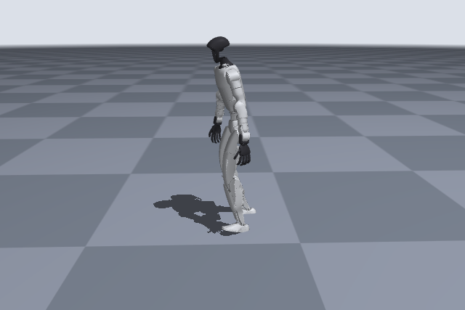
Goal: Sport exercise
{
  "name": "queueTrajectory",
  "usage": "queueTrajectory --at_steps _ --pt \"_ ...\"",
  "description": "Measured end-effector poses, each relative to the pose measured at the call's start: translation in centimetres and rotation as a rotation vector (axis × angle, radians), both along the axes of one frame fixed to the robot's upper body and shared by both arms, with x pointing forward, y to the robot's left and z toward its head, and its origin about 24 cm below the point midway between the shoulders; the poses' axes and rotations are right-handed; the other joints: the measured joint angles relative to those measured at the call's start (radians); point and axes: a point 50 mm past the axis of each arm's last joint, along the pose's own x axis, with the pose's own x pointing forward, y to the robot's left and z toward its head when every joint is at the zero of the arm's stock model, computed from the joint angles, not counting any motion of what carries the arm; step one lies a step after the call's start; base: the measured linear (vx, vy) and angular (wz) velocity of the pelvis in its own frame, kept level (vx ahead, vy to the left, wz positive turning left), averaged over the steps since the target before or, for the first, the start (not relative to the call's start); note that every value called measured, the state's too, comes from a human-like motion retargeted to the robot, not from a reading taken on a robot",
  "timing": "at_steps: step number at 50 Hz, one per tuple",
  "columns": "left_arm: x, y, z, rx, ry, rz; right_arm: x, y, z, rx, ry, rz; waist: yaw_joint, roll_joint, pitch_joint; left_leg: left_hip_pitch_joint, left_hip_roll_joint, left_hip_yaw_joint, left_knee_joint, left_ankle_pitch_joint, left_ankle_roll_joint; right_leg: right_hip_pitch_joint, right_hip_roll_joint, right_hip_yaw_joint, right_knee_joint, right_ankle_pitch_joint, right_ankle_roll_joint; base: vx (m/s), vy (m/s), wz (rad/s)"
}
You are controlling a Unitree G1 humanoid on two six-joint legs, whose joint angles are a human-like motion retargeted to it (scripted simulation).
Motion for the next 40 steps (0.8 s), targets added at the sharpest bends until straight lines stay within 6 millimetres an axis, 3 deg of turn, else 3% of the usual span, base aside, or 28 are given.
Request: queueTrajectory --at_steps 4,7,10,13,16,20,23,25,30,34,40 --pt "-3.4 0.5 -0.4 -0.023 0.075 0.063 -1.5 -1.2 -0.2 0.013 0.038 -0.078 -0.001 0.046 -0.006 0.013 0.185 0.18 0.203 -0.091 0.009 0.045 -0.01 -0.145 -0.062 0.019 0.016 -0.13 0.16 1.42" --pt "-4.7 0.4 -0.6 -0.042 0.095 0.094 -2.1 -1.9 -0.2 0.016 0.051 -0.121 0.007 0.086 -0.016 0.017 0.322 0.27 0.329 -0.119 0.005 0.074 -0.003 -0.247 -0.094 0.03 0.02 -0.1 0.24 1.37" --pt "-5.0 -0.2 -0.9 -0.067 0.091 0.097 -2.4 -2.5 -0.2 0.004 0.058 -0.146 0.024 0.126 -0.03 0.012 0.42 0.327 0.396 -0.121 -0.009 0.096 0.006 -0.34 -0.11 0.036 0.022 -0.05 0.3 1.29" --pt "-4.1 -1.4 -1.2 -0.1 0.062 0.064 -2.5 -3.2 0.0 -0.02 0.059 -0.168 0.056 0.159 -0.043 -0.007 0.446 0.329 0.417 -0.111 -0.028 0.111 0.003 -0.409 -0.099 0.029 0.015 0.03 0.34 1.1" --pt "-2.6 -3.1 -1.6 -0.137 0.026 0.003 -2.2 -3.8 0.2 -0.044 0.042 -0.192 0.1 0.178 -0.053 -0.028 0.407 0.284 0.411 -0.113 -0.032 0.117 -0.027 -0.458 -0.047 0.007 -0.007 0.09 0.37 0.96" --pt "0.4 -5.4 -1.6 -0.184 -0.037 -0.098 -0.5 -3.9 0.7 -0.03 -0.024 -0.225 0.14 0.169 -0.049 -0.017 0.27 0.222 0.325 -0.1 -0.002 0.109 -0.143 -0.517 0.137 -0.048 -0.09 0.15 0.37 1.1" --pt "2.6 -6.6 -1.3 -0.201 -0.087 -0.164 1.1 -3.1 1.1 0.017 -0.083 -0.229 0.112 0.116 -0.017 0.058 0.08 0.176 0.174 -0.052 0.032 0.044 -0.263 -0.411 0.357 -0.085 -0.125 0.19 0.33 1.62" --pt "3.7 -7.0 -1.0 -0.199 -0.115 -0.2 2.0 -2.3 1.3 0.043 -0.117 -0.218 0.081 0.088 0.001 0.107 -0.026 0.132 0.085 -0.018 0.045 -0.005 -0.297 -0.322 0.462 -0.104 -0.133 0.21 0.26 1.72" --pt "6.4 -6.9 0.1 -0.159 -0.183 -0.256 4.2 -0.7 1.9 0.068 -0.182 -0.163 -0.005 0.051 0.031 0.251 -0.207 -0.007 -0.172 0.105 0.05 -0.101 -0.254 -0.146 0.461 -0.134 -0.116 0.21 0.15 1.49" --pt "7.6 -6.7 0.6 -0.132 -0.198 -0.301 4.6 -0.1 1.9 0.068 -0.178 -0.119 -0.035 0.061 0.039 0.305 -0.239 -0.102 -0.227 0.137 0.041 -0.104 -0.151 -0.054 0.297 -0.127 -0.096 0.17 0.05 1.0" --pt "7.8 -6.6 0.7 -0.131 -0.187 -0.324 4.4 0.3 1.6 0.053 -0.143 -0.083 -0.024 0.069 0.035 0.32 -0.248 -0.161 -0.193 0.117 0.037 -0.058 -0.107 -0.021 0.222 -0.144 -0.11 0.1 0.0 0.37"
